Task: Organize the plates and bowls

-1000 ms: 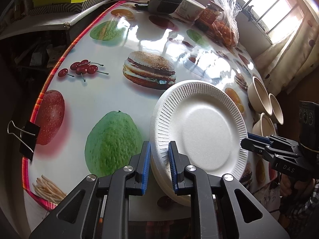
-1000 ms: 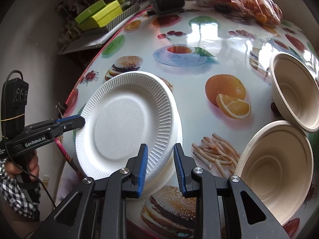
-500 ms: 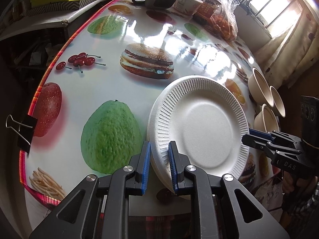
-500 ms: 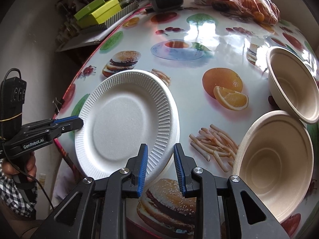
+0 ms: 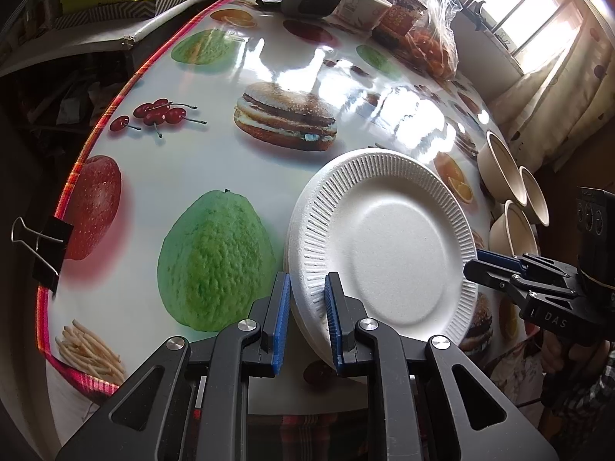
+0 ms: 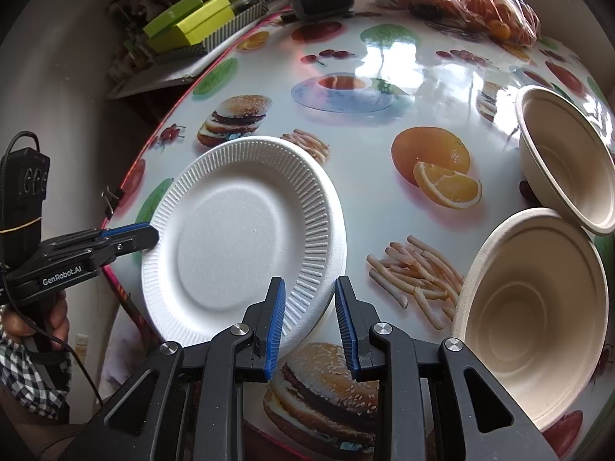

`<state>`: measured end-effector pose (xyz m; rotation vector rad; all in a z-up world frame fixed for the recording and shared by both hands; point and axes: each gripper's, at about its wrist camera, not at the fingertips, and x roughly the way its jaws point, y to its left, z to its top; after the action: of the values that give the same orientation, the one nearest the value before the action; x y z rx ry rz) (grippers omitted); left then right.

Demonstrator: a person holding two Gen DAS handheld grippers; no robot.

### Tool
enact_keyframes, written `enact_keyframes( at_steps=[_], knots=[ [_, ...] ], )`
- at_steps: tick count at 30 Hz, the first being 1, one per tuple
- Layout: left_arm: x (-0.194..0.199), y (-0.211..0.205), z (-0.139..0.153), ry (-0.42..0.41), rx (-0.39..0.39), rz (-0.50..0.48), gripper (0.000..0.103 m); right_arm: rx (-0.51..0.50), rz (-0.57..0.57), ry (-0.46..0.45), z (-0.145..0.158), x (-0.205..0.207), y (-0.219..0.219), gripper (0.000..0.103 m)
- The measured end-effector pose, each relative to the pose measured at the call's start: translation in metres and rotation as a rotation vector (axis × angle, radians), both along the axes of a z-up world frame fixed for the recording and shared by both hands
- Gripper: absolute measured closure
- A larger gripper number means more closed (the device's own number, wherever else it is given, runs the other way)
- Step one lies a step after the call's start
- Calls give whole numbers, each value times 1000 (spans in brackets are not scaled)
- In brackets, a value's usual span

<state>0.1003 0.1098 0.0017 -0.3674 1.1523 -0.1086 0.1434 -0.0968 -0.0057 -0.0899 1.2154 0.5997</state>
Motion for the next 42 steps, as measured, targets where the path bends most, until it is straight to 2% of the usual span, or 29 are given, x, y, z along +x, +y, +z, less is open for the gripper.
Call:
enact_keyframes(
  at_steps=[13, 14, 16, 18, 22, 25, 38, 42],
  knots=[
    [-2, -1, -1, -5, 7, -4, 82, 4, -3, -3, 0, 0, 0, 77],
    [-3, -1, 0, -6, 6, -4, 80, 8, -5, -4, 0, -1, 0, 77],
    [-4, 0, 0, -13, 1, -1, 70, 10, -8, -4, 0, -1, 0, 76],
    [-6, 2, 1, -21, -4, 5, 64, 16, -11, -4, 0, -1, 0, 73],
    [-8, 6, 3, -29, -15, 16, 61, 29, -22, -6, 1, 0, -5, 59],
    [-8, 9, 0, -29, -35, 24, 58, 39, -32, -15, 3, 2, -8, 59],
    [-5, 16, -17, 11, -157, 48, 58, 102, -50, 59, -13, 11, -11, 59],
    [-3, 15, -18, 16, -167, 43, 58, 104, -42, 71, -15, 15, -7, 59]
  ],
)
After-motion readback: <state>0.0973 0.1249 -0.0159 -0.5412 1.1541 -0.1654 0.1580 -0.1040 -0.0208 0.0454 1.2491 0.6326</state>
